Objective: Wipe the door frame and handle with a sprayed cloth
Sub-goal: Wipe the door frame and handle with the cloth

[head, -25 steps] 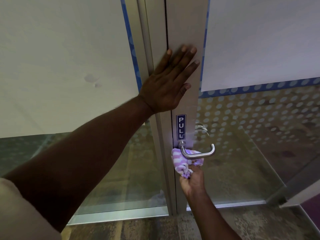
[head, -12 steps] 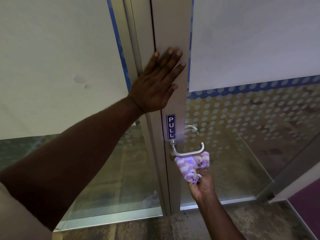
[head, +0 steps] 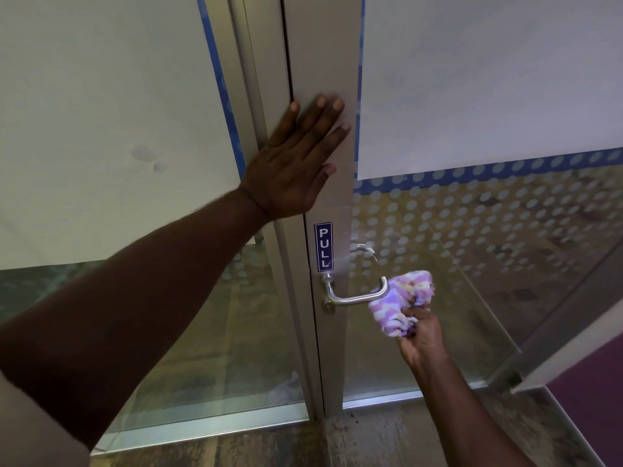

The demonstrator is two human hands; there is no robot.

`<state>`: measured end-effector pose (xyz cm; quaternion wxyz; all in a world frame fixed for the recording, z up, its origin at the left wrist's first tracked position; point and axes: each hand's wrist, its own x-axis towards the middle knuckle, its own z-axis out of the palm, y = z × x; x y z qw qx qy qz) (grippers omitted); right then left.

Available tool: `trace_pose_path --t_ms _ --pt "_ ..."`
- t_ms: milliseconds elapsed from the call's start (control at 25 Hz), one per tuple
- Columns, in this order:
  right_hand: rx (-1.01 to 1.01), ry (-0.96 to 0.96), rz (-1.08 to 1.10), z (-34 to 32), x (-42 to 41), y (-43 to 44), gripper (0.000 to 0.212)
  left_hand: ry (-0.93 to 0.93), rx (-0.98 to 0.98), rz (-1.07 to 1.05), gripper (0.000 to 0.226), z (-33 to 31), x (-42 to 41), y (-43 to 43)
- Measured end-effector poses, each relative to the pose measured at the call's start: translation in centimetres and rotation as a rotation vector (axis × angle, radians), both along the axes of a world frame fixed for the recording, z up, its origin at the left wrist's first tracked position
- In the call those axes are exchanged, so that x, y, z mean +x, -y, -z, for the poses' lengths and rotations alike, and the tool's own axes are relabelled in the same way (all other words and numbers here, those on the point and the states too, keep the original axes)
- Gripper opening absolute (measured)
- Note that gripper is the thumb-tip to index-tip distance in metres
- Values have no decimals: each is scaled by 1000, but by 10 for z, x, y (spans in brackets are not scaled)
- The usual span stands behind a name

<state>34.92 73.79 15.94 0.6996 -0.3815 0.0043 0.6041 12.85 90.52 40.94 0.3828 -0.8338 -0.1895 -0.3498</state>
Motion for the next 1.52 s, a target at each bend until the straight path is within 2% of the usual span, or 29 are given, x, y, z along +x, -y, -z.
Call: trace_pose_path --t_ms 120,200,240,520,720,920,1120,1360,1440,1520 --pt "23 62 -95 -7 11 -11 22 -9 0 -2 57 0 0 -2" --pt "66 161 -139 -12 18 -18 45 -9 -2 4 57 0 1 -2" --pt "107 213 -156 -15 21 -20 48 -8 -1 8 57 0 1 -2" --pt "90 778 -99 -25 23 -19 20 -18 2 -5 57 0 1 -2" --pt "65 1028 -37 -14 7 -7 33 -18 0 -8 57 -1 0 -1" --pt "163 1424 106 -6 -17 10 45 -22 -14 -8 58 -1 1 -1" --pt "116 1725 14 -17 -61 17 57 -21 -21 -4 58 -1 0 0" --pt "188 1754 -124 -26 -126 2 56 -25 -43 11 57 -2 0 1" --pt "263 1695 -116 -28 -137 -2 51 -28 -47 15 57 -2 0 0" --pt "329 1501 -141 -23 -148 -2 49 -27 -52 16 57 -2 0 1"
